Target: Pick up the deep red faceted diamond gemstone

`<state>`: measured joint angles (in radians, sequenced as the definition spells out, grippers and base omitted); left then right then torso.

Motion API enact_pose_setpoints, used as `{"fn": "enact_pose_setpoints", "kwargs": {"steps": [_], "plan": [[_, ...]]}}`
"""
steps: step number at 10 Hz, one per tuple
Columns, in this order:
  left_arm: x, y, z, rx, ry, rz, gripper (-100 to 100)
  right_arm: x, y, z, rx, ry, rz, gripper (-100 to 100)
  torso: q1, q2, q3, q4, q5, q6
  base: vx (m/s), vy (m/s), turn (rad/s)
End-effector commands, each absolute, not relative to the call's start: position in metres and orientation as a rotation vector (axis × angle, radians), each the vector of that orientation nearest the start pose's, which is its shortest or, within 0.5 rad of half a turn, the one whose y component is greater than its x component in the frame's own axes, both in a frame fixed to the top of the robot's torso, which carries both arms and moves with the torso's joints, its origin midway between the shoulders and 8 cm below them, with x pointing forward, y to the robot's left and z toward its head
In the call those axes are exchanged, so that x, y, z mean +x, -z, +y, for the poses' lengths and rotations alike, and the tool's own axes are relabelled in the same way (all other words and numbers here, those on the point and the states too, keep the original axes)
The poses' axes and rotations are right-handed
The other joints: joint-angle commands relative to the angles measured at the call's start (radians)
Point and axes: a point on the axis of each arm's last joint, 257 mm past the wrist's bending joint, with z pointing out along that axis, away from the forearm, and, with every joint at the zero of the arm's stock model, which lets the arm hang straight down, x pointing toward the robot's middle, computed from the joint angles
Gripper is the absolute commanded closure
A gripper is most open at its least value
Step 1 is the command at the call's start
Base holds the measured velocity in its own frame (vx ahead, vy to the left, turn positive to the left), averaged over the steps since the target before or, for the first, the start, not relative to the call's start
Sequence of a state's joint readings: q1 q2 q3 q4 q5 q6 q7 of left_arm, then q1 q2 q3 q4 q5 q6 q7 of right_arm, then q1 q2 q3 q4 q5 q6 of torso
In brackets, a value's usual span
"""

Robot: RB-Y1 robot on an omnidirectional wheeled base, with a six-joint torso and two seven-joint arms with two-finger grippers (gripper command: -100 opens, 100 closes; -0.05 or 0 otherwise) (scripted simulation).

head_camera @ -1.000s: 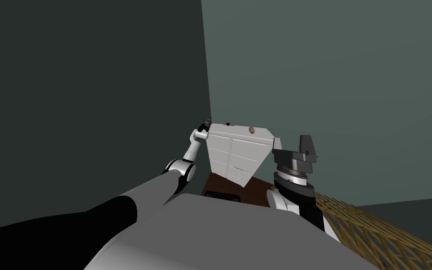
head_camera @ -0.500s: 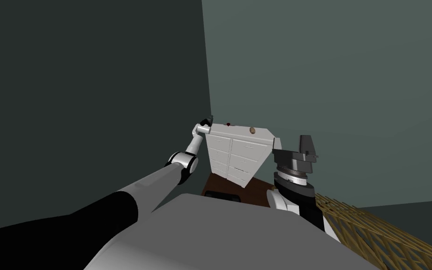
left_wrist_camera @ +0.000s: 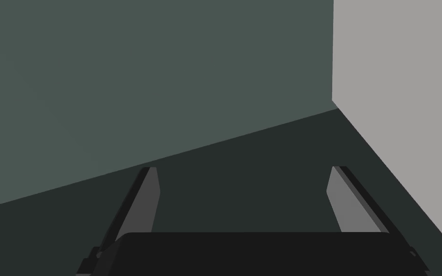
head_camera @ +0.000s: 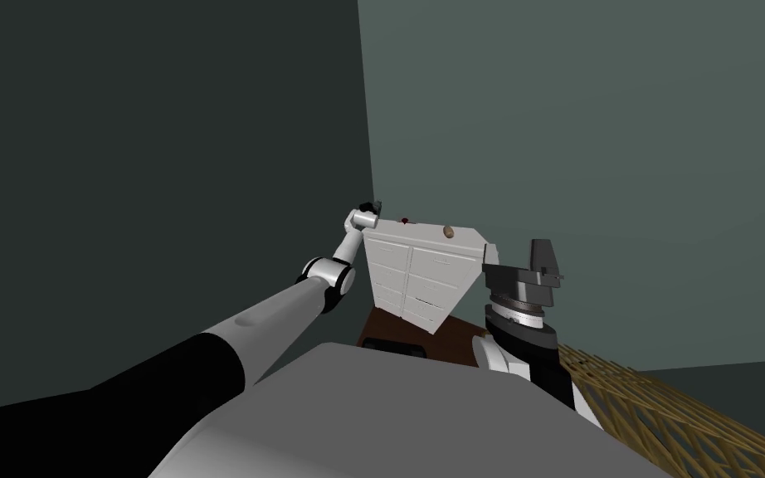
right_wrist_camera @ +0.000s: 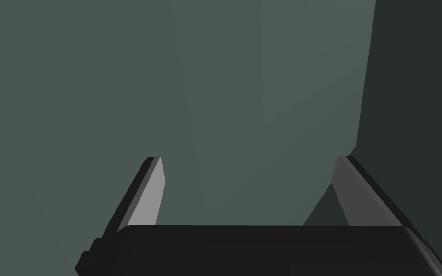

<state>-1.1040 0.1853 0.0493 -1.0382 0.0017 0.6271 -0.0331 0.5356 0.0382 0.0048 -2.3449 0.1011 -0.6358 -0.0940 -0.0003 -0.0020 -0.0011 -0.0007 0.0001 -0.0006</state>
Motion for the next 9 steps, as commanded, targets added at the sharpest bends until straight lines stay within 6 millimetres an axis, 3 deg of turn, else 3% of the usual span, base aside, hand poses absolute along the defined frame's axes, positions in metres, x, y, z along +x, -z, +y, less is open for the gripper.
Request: {"fn": "enact_pose_setpoints", "kwargs": {"steps": [1,2,9], "plan": [[0.745,-0.048,0.119,-1.040,1.038,1.515,-100,0.305,-0.065,-0.263,0.512,-1.355,0.511,0,0.000,0.000,0.000,0.000,0.000,0.000,0.032,0.007,0.001],[0.745,-0.057,0.115,-1.037,1.035,1.520,-100,0.305,-0.065,-0.263,0.512,-1.355,0.511,0,0.000,0.000,0.000,0.000,0.000,0.000,0.028,0.003,-0.002],[0.736,-0.049,0.060,-1.128,0.973,1.705,-100,0.305,-0.065,-0.263,0.512,-1.355,0.511,0,0.000,-0.001,-0.001,-0.001,0.000,0.000,0.046,0.006,-0.003]]}}
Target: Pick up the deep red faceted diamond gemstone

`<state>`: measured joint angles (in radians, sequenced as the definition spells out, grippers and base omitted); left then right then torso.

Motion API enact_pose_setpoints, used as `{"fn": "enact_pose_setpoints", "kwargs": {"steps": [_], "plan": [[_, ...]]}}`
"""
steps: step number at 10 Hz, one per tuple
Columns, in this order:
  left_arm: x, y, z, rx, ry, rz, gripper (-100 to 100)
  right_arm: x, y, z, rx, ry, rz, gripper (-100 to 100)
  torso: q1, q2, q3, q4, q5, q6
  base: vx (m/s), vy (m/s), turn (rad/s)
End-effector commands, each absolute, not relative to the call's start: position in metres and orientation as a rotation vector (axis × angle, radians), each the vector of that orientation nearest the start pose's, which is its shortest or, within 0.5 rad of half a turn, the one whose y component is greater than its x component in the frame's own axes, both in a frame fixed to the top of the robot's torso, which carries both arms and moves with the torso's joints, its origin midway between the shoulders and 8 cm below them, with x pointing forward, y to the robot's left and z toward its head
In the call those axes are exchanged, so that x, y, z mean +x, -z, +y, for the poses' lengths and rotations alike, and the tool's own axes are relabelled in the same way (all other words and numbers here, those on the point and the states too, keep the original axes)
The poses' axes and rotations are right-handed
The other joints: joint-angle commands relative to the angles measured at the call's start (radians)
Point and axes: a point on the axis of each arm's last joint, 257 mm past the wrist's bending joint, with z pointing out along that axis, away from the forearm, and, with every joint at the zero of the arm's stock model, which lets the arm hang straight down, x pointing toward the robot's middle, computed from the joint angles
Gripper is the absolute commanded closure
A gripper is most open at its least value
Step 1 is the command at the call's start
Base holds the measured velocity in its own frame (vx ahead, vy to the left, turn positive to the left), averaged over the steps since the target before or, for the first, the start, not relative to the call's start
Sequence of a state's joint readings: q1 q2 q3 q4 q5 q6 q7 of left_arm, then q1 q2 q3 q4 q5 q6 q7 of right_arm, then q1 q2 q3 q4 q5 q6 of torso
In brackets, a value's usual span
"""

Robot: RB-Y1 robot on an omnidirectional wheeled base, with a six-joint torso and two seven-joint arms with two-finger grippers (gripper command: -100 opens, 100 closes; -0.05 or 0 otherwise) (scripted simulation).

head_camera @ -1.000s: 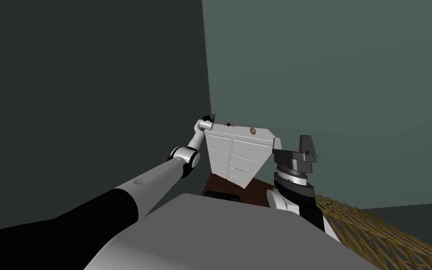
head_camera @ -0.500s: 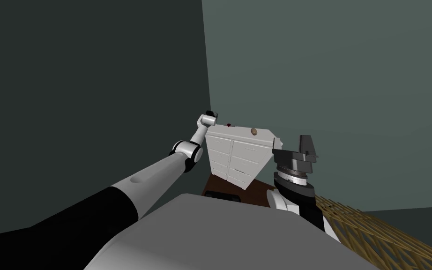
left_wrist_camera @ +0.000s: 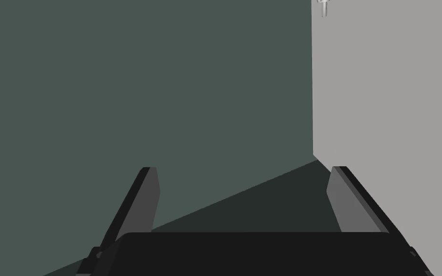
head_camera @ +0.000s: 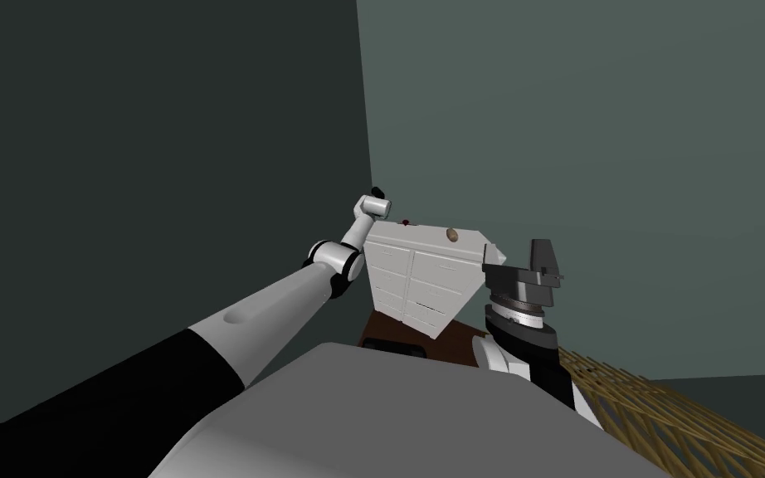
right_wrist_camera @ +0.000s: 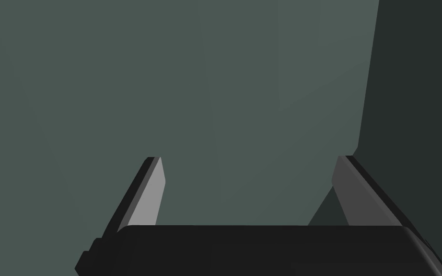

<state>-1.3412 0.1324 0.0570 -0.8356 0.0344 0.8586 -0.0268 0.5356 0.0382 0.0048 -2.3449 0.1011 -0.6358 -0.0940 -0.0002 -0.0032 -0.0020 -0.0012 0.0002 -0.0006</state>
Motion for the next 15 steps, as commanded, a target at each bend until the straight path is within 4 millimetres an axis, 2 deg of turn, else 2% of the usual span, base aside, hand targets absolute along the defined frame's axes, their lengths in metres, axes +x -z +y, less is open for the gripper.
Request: {"fn": "enact_pose_setpoints", "kwargs": {"steps": [1,2,3,4,5,7,8,10,11,12,15], "plan": [[0.735,-0.051,0.059,-1.129,0.968,1.710,-100,0.305,-0.065,-0.263,0.512,-1.355,0.511,0,0.000,0.000,0.000,0.000,0.000,0.000,0.051,0.006,-0.005],[0.729,-0.049,0.044,-1.144,0.955,1.754,-100,0.305,-0.065,-0.263,0.512,-1.355,0.511,0,0.000,0.000,0.000,0.000,0.000,0.000,0.056,0.009,-0.009],[0.729,-0.047,0.044,-1.147,0.948,1.760,-100,0.305,-0.065,-0.263,0.512,-1.355,0.511,0,0.000,0.000,0.000,0.000,0.000,0.000,0.050,0.006,-0.006],[0.722,-0.045,0.028,-1.158,0.933,1.805,-100,0.305,-0.065,-0.263,0.512,-1.355,0.511,0,0.000,0.000,0.000,0.000,0.000,0.000,0.061,0.006,-0.006],[0.722,-0.042,0.029,-1.163,0.927,1.810,-100,0.305,-0.065,-0.263,0.512,-1.355,0.511,0,0.000,0.000,0.000,0.000,0.000,0.000,0.057,0.005,-0.007],[0.705,-0.029,-0.001,-1.183,0.888,1.904,-100,0.305,-0.065,-0.263,0.512,-1.355,0.511,0,-0.001,-0.001,-0.001,0.000,0.000,0.000,0.082,0.002,-0.014],[0.704,-0.028,-0.001,-1.186,0.883,1.908,-100,0.305,-0.065,-0.263,0.512,-1.355,0.511,0,-0.001,-0.002,-0.002,-0.001,0.000,0.000,0.072,0.000,-0.008],[0.685,-0.011,-0.028,-1.203,0.835,2.001,-100,0.305,-0.065,-0.263,0.512,-1.355,0.511,0,0.000,-0.002,-0.001,-0.001,0.000,0.000,0.085,0.014,-0.013],[0.685,-0.011,-0.028,-1.203,0.835,2.001,-100,0.305,-0.065,-0.263,0.512,-1.355,0.511,0,0.000,-0.003,-0.002,-0.001,0.000,0.000,0.067,0.005,-0.008],[0.667,0.006,-0.050,-1.208,0.797,2.076,-100,0.305,-0.065,-0.263,0.512,-1.355,0.511,0,0.000,-0.001,-0.001,-0.001,0.000,0.000,0.081,-0.002,-0.016],[0.657,0.017,-0.062,-1.210,0.776,2.117,-100,0.305,-0.065,-0.263,0.512,-1.355,0.511,0,0.000,-0.001,-0.001,-0.001,0.000,0.000,0.054,0.001,-0.007]]}}
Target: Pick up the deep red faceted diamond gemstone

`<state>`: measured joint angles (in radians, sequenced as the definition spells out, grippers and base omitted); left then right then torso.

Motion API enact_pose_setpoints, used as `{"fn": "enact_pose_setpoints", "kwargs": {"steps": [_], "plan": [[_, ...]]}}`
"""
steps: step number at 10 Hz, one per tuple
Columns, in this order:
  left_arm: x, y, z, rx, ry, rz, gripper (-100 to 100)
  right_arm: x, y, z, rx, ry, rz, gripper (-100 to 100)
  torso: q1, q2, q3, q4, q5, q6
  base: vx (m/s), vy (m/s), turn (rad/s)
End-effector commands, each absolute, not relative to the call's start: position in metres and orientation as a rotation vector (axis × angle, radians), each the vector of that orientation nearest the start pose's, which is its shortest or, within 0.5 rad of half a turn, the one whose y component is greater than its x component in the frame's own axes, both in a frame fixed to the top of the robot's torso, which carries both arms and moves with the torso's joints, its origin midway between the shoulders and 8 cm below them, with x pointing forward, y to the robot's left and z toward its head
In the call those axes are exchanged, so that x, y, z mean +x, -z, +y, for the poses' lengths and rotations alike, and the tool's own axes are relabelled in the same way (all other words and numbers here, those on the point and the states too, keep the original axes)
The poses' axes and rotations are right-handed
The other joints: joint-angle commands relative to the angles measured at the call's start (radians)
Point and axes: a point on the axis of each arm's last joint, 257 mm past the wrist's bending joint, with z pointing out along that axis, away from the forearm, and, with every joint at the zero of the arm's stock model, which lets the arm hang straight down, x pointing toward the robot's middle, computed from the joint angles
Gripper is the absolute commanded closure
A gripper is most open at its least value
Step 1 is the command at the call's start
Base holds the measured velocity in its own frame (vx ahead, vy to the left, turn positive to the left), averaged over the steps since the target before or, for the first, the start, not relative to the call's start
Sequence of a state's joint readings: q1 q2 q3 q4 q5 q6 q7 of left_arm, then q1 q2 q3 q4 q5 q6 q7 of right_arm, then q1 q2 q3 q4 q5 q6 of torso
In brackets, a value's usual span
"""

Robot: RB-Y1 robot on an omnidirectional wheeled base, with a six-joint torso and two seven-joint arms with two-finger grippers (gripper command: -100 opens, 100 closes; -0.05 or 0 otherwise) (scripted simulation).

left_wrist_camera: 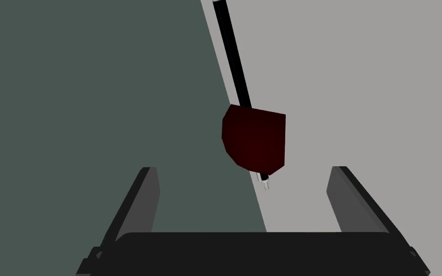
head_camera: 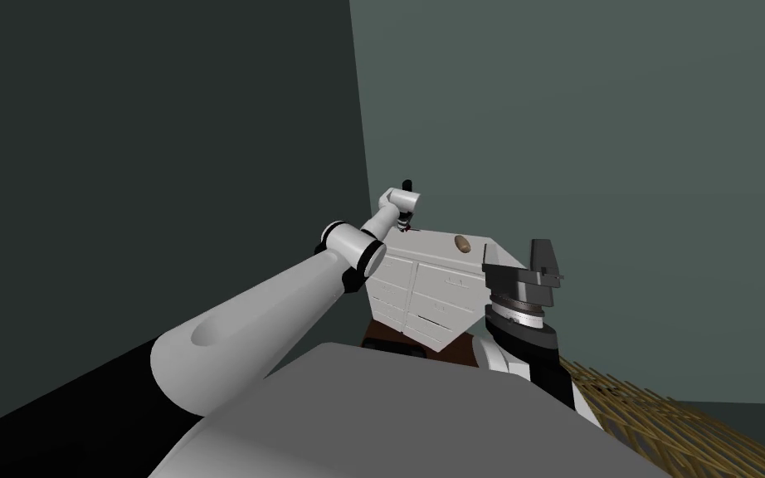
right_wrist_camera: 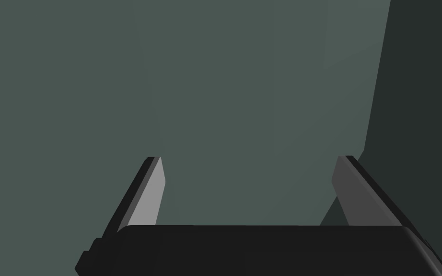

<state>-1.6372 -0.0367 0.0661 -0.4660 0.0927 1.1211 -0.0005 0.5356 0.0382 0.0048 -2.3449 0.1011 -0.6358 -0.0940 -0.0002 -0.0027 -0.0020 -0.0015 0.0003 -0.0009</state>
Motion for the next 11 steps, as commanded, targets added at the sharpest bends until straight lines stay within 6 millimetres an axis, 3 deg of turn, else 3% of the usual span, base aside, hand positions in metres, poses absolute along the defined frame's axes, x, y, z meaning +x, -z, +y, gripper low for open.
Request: {"fn": "enact_pose_setpoints", "kwargs": {"steps": [1,2,3,4,7,8,11], "plan": [[0.657,0.017,-0.062,-1.210,0.776,2.117,-100,0.305,-0.065,-0.263,0.512,-1.355,0.511,0,0.000,0.000,0.000,0.000,0.000,0.000,0.017,0.007,-0.005],[0.658,0.015,-0.061,-1.207,0.781,2.111,-100,0.305,-0.065,-0.263,0.512,-1.355,0.511,0,0.000,0.001,0.001,0.000,0.000,0.000,0.000,0.000,0.000],[0.658,0.016,-0.061,-1.209,0.778,2.113,0,0.305,-0.065,-0.263,0.512,-1.355,0.511,0,0.000,0.002,0.001,0.001,0.000,0.000,0.000,0.000,0.000],[0.662,0.029,-0.057,-1.212,0.776,2.110,-100,0.305,-0.065,-0.263,0.512,-1.355,0.511,0,0.000,0.003,0.002,0.001,0.000,0.000,0.056,-0.030,-0.036],[0.662,0.028,-0.057,-1.211,0.779,2.108,-100,0.305,-0.065,-0.263,0.512,-1.355,0.511,0,-0.001,0.000,0.000,0.000,0.000,0.000,0.040,-0.018,-0.003],[0.662,0.028,-0.057,-1.211,0.778,2.109,100,0.305,-0.065,-0.263,0.512,-1.355,0.511,0,0.000,0.001,0.001,0.000,0.000,0.000,0.000,0.000,0.000],[0.662,0.027,-0.057,-1.211,0.780,2.107,100,0.305,-0.065,-0.263,0.512,-1.355,0.511,0,0.000,0.003,0.001,0.000,0.000,0.000,0.000,0.000,0.000]]}}
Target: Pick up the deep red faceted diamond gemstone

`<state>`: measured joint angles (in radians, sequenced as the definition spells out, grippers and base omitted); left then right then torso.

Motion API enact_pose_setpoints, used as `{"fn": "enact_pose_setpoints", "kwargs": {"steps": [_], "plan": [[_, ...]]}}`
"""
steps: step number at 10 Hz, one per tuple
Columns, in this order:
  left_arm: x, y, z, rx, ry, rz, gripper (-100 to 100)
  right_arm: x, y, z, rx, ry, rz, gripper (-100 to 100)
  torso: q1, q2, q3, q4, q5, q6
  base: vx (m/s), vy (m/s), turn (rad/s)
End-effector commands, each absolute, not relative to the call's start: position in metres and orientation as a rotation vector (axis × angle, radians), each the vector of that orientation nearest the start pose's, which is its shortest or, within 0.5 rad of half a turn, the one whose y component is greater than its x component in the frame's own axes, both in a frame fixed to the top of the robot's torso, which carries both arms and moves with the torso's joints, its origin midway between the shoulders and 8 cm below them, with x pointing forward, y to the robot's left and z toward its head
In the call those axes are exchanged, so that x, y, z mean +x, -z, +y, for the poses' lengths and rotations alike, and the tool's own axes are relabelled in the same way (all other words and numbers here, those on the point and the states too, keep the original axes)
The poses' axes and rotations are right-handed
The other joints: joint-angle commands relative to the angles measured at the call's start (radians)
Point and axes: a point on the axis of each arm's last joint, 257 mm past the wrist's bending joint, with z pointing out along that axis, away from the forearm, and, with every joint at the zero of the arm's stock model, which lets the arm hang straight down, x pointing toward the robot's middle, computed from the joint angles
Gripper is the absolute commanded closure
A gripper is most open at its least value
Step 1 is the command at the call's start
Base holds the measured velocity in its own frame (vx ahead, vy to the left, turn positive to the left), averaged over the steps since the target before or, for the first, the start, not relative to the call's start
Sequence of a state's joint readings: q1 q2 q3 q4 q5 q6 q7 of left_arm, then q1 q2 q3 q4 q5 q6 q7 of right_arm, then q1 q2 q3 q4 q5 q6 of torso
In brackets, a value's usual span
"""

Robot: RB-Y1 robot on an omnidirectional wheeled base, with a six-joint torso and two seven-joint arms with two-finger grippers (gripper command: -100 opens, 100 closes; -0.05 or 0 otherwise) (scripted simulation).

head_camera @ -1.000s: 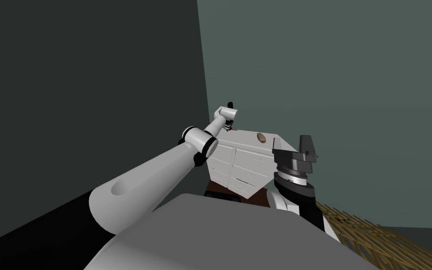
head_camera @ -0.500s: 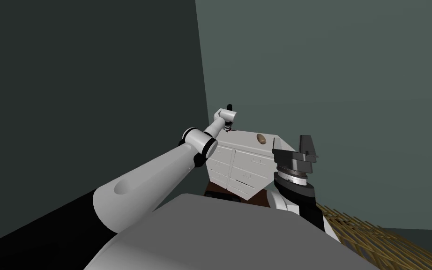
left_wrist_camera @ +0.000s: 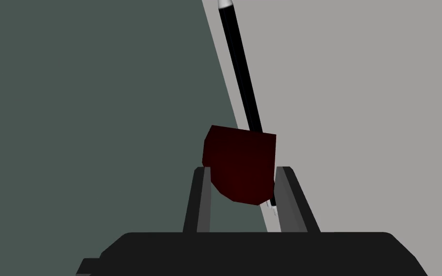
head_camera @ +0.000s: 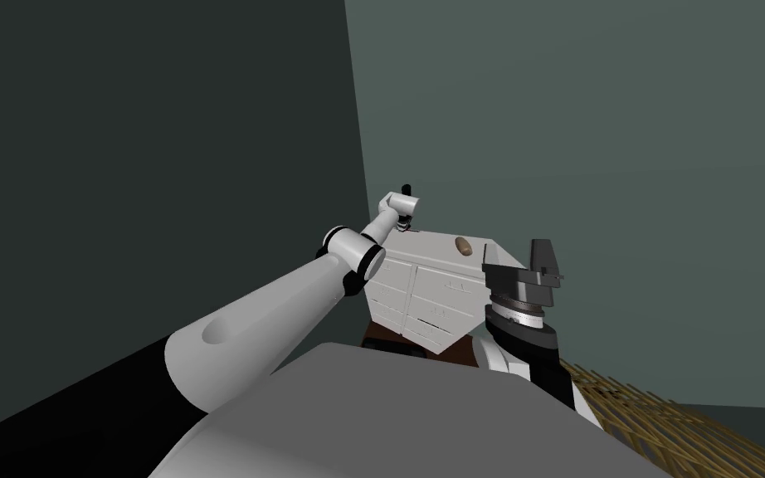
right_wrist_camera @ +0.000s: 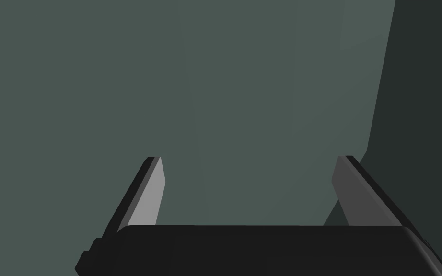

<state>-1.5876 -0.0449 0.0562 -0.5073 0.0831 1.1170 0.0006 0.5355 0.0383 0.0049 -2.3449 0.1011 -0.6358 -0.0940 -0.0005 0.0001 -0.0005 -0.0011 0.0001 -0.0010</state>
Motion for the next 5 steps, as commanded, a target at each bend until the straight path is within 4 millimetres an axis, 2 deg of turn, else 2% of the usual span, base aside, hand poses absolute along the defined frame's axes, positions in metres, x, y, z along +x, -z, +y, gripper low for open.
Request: {"fn": "enact_pose_setpoints", "kwargs": {"steps": [1,2,3,4,5], "plan": [[0.662,0.027,-0.057,-1.211,0.780,2.107,100,0.305,-0.065,-0.263,0.512,-1.355,0.511,0,0.000,0.000,0.000,0.000,0.000,0.000,0.000,0.000,0.000],[0.662,0.027,-0.057,-1.211,0.780,2.107,0,0.305,-0.065,-0.263,0.512,-1.355,0.511,0,0.000,0.000,0.000,0.000,0.000,0.000,0.000,0.000,0.000],[0.658,0.017,-0.060,-1.209,0.778,2.113,100,0.305,-0.065,-0.263,0.512,-1.355,0.511,0,0.000,0.000,0.000,0.000,0.000,0.000,-0.051,0.013,0.028],[0.661,0.021,-0.059,-1.209,0.781,2.109,100,0.305,-0.065,-0.263,0.512,-1.355,0.511,0,0.001,0.003,0.002,0.001,0.000,0.000,-0.031,0.008,0.004],[0.661,0.020,-0.059,-1.209,0.780,2.110,0,0.305,-0.065,-0.263,0.512,-1.355,0.511,0,0.001,0.003,0.002,0.001,0.000,0.000,0.000,0.000,0.000]]}}
